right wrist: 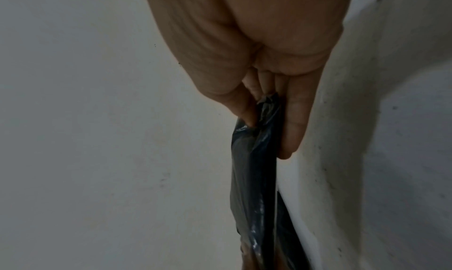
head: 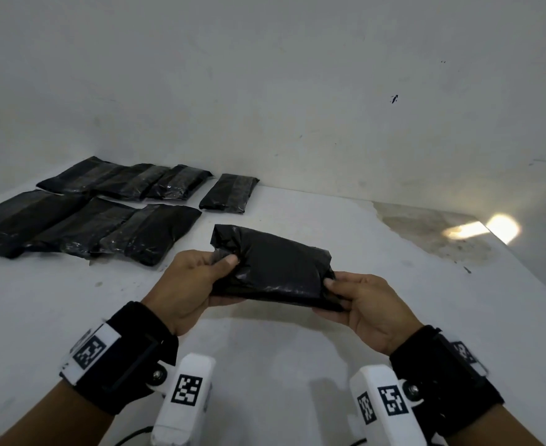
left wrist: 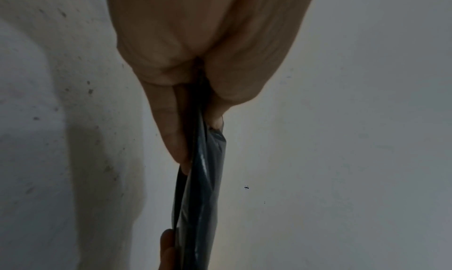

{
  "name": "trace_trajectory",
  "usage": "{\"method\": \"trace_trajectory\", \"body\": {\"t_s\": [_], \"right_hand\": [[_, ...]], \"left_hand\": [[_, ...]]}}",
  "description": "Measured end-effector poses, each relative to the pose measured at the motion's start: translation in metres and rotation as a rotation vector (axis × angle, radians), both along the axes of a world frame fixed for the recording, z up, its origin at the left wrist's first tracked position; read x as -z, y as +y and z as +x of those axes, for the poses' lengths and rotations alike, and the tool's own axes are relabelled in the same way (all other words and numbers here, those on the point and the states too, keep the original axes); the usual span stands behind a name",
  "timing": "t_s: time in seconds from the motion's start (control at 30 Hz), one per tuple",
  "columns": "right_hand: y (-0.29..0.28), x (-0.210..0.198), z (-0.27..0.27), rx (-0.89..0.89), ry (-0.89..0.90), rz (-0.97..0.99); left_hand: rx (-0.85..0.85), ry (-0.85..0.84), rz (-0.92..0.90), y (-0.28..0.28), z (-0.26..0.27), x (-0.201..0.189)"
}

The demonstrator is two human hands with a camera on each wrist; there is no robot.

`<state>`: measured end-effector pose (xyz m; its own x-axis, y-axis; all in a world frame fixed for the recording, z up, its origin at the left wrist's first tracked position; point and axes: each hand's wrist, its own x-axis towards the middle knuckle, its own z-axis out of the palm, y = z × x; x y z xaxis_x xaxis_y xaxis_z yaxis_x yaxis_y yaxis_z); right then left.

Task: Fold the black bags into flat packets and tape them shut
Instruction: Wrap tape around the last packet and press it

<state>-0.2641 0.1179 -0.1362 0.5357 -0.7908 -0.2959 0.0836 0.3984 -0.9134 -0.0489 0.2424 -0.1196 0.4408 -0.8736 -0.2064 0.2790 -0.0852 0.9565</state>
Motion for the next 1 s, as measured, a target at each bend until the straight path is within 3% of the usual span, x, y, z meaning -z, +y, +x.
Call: {"method": "trace_trajectory", "body": {"t_s": [0.17, 0.37, 0.53, 0.77, 0.9, 1.0], "right_hand": [[0.003, 0.004, 0.005, 0.085, -0.011, -0.038], [0.001, 0.005, 0.008, 0.161, 0.061, -0.157], [-0.003, 0.005, 0.002, 0.102, 0.008, -0.105], [-0.003, -0.001, -0.004, -0.021, -0.081, 0.011], [-0.003, -0.007, -0.003, 0.034, -0.056, -0.151], [-0.001, -0.021, 0.003, 0.070, -0.025, -0.320]], "left_hand": [[-0.076, -0.106, 0.002, -0.001, 0.000, 0.006], [-0.009, -0.013, 0.007, 0.001, -0.003, 0.001], [0.148, 0.012, -0.021, 0.004, 0.001, -0.002], [0.057, 0.028, 0.008, 0.002, 0.007, 0.006], [0.115, -0.021, 0.111, 0.003, 0.006, 0.003], [0.098, -0.213, 0.227, 0.003, 0.009, 0.000]]}}
